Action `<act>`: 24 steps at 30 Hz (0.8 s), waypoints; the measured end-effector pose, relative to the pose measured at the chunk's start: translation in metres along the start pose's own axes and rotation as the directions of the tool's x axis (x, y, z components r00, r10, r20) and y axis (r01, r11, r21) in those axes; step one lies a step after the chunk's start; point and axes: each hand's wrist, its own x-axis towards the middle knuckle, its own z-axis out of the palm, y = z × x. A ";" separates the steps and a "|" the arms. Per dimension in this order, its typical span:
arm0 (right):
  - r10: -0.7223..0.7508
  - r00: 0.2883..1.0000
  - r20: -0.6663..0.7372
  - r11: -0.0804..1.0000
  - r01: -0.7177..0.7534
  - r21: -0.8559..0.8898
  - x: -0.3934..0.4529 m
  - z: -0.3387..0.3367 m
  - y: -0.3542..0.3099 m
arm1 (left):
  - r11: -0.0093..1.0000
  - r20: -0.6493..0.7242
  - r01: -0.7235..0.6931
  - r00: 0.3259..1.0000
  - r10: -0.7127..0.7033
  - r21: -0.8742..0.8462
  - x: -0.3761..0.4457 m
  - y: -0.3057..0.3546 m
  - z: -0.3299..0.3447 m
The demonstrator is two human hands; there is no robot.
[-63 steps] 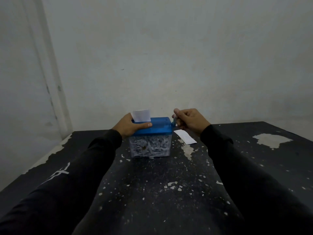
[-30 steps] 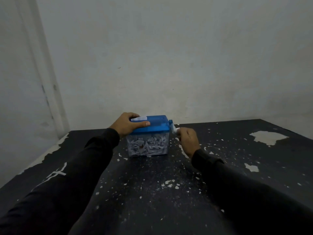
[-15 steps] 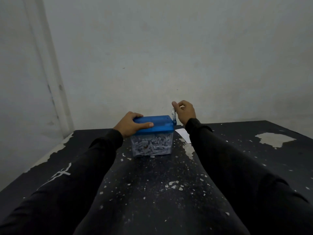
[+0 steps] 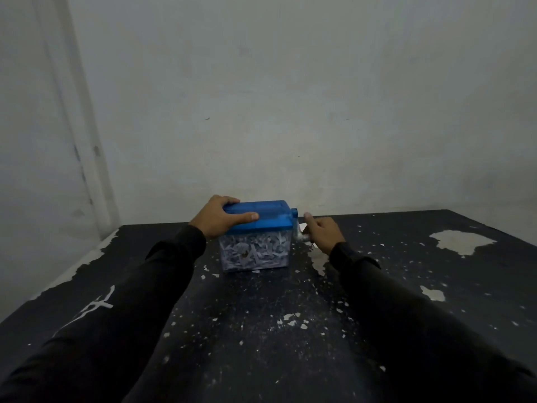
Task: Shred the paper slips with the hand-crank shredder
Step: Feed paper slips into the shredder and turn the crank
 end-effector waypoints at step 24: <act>0.035 0.965 -0.259 0.998 -0.019 0.067 0.005 -0.017 0.019 | 0.998 0.007 -0.012 1.000 0.013 -0.058 0.002 -0.006 0.001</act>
